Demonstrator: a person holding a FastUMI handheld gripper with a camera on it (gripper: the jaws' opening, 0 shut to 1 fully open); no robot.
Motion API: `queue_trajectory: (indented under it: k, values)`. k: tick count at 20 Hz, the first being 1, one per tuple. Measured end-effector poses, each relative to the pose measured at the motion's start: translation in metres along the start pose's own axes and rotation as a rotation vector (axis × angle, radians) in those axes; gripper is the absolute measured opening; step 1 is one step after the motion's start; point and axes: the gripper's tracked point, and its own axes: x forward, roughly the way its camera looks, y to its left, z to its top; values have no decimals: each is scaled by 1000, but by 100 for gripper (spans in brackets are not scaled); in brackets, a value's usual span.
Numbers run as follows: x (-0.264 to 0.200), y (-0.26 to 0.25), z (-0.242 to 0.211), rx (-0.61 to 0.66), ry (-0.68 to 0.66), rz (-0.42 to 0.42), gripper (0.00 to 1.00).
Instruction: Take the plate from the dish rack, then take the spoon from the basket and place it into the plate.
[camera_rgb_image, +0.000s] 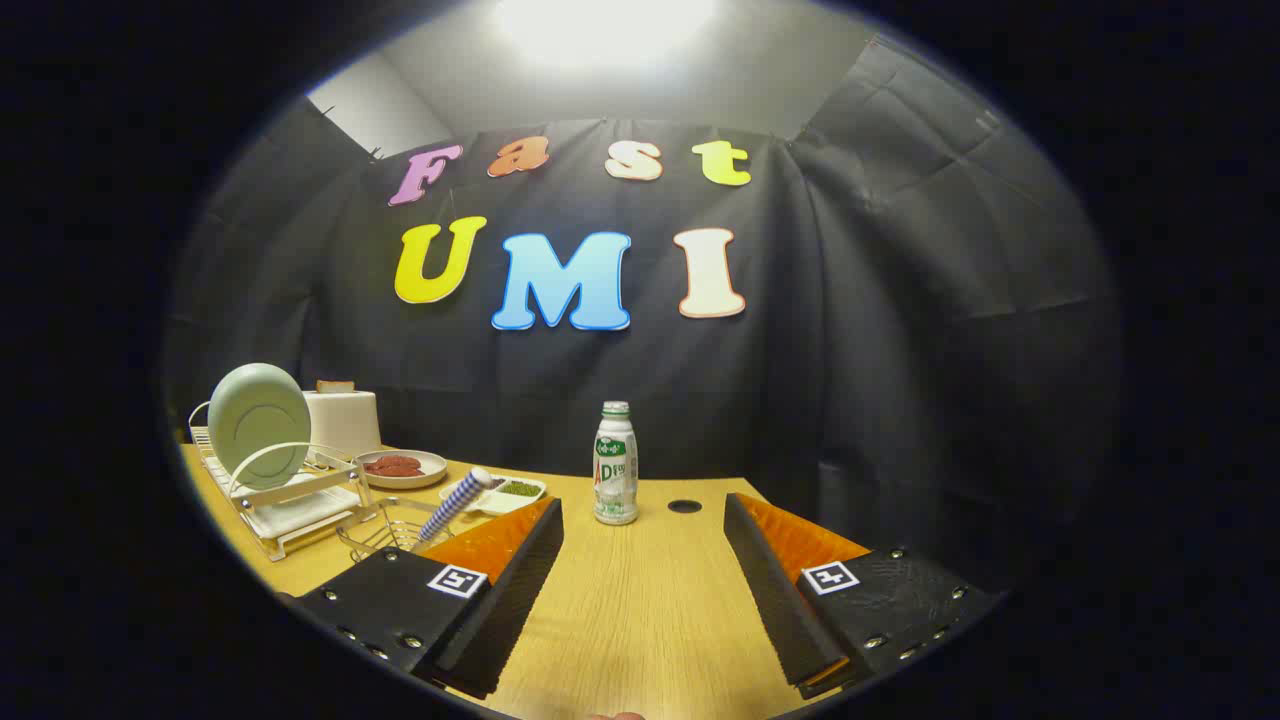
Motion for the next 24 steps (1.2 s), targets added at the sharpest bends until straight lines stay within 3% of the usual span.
queue_trajectory:
  k: [8, 14, 19, 24]
  values:
    - [-64, 103, 82, -7, 57, -35, 98]
    - [-80, 214, 149, 46, 63, 32, 99]
    - [-61, 306, 158, 91, 121, 132, 99]
    - [-22, 373, 123, 183, 282, 156, 99]
